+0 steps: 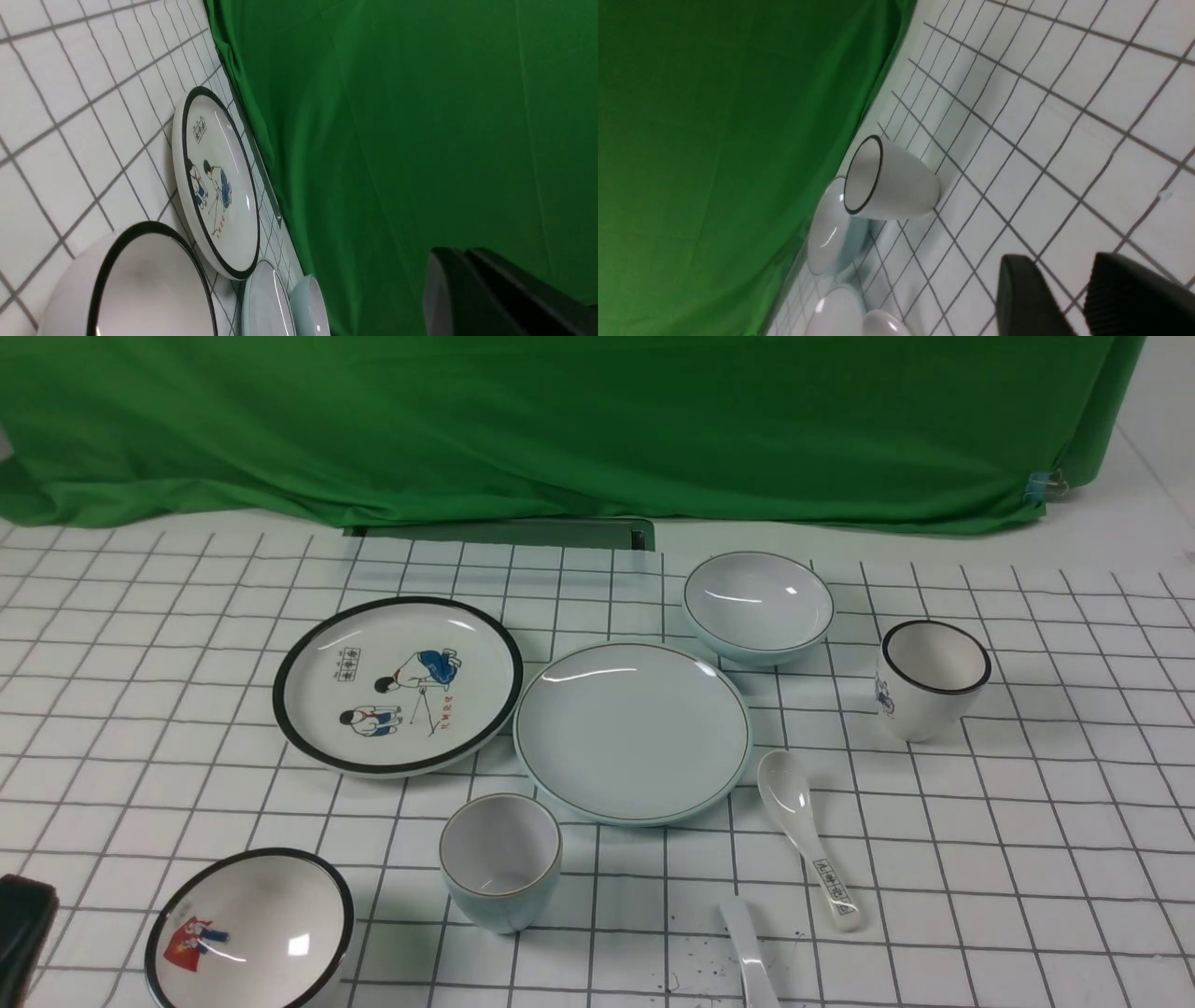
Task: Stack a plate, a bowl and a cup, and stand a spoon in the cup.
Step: Use the right arm to grab a blue rice bowl
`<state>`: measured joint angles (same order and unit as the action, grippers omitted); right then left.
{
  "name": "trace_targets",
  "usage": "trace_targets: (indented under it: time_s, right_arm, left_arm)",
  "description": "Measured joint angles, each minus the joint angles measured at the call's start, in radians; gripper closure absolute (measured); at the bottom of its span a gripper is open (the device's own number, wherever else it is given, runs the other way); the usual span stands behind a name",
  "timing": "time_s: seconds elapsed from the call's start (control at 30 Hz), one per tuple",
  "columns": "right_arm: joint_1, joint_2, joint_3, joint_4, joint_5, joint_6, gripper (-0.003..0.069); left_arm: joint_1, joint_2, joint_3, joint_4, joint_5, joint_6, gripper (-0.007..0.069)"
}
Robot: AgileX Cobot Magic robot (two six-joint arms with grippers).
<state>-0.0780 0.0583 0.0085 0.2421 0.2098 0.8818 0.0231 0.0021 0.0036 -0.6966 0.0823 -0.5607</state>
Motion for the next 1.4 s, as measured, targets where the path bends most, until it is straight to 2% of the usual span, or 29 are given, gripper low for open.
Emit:
trace_targets:
  time_s: [0.07,0.1,0.2,0.23,0.27,0.33,0.43,0.5,0.53,0.6,0.63,0.67,0.87,0.93,1.0,1.07,1.23,1.4]
  right_arm:
    - [0.000,0.000,0.000,-0.001,-0.010,-0.046,0.0417]
    - [0.002,0.000,0.000,0.003,-0.039,-0.122,0.0417]
    - [0.016,0.002,-0.005,0.003,-0.067,-0.268,0.0428]
    - [0.029,0.017,-0.032,0.003,-0.069,-0.386,0.0459]
    - [0.035,0.028,-0.042,0.002,-0.070,-0.429,0.0475]
    - [0.053,0.095,-0.117,-0.005,-0.079,-0.583,0.0566]
    - [0.070,0.263,-0.257,-0.007,-0.083,-0.798,0.0638]
    - [0.073,0.374,-0.361,-0.007,-0.056,-0.917,0.0646]
    - [0.073,0.387,-0.374,-0.007,-0.051,-0.931,0.0646]
    - [0.074,0.563,-0.545,-0.008,0.055,-1.084,0.0646]
    - [0.074,0.576,-0.571,-0.008,0.064,-1.092,0.0646]
    - [0.075,0.682,-0.690,-0.007,0.159,-1.149,0.0646]
    - [0.079,0.987,-1.035,-0.006,0.475,-1.277,0.0647]
    - [0.086,1.034,-1.085,-0.007,0.513,-1.291,0.0647]
    - [0.116,1.144,-1.205,-0.008,0.590,-1.320,0.0647]
    - [0.133,1.188,-1.249,-0.008,0.612,-1.327,0.0647]
    - [0.236,1.441,-1.511,-0.008,0.676,-1.350,0.0647]
    - [0.283,1.661,-1.714,-0.009,0.686,-1.350,0.0647]
  left_arm:
    - [0.000,0.000,-0.014,0.012,0.009,0.045,0.0653]
    - [0.000,-0.001,-0.075,0.048,0.047,0.146,0.0653]
    - [0.000,0.011,-0.189,0.120,0.133,0.251,0.0653]
    - [0.000,0.061,-0.281,0.182,0.206,0.303,0.0653]
    - [0.000,0.079,-0.304,0.200,0.238,0.313,0.0653]
    - [0.000,0.222,-0.430,0.282,0.358,0.400,0.0653]
    - [0.000,0.435,-0.616,0.353,0.541,0.589,0.0653]
    - [0.000,0.573,-0.717,0.383,0.642,0.690,0.0653]
    - [0.000,0.573,-0.728,0.386,0.653,0.700,0.0653]
    - [-0.003,0.744,-0.854,0.427,0.774,0.798,0.0653]
    - [-0.005,0.755,-0.871,0.432,0.787,0.806,0.0653]
    - [-0.020,0.845,-0.932,0.451,0.830,0.825,0.0653]
    - [-0.159,1.088,-1.109,0.518,0.930,0.854,0.0653]
    - [-0.188,1.124,-1.134,0.535,0.933,0.856,0.0653]
    - [-0.263,1.210,-1.202,0.574,0.933,0.858,0.0653]
    - [-0.287,1.241,-1.229,0.580,0.933,0.858,0.0653]
    - [-0.385,1.372,-1.347,0.581,0.910,0.858,0.0653]
    - [-0.421,1.428,-1.354,0.581,0.897,0.860,0.0653]
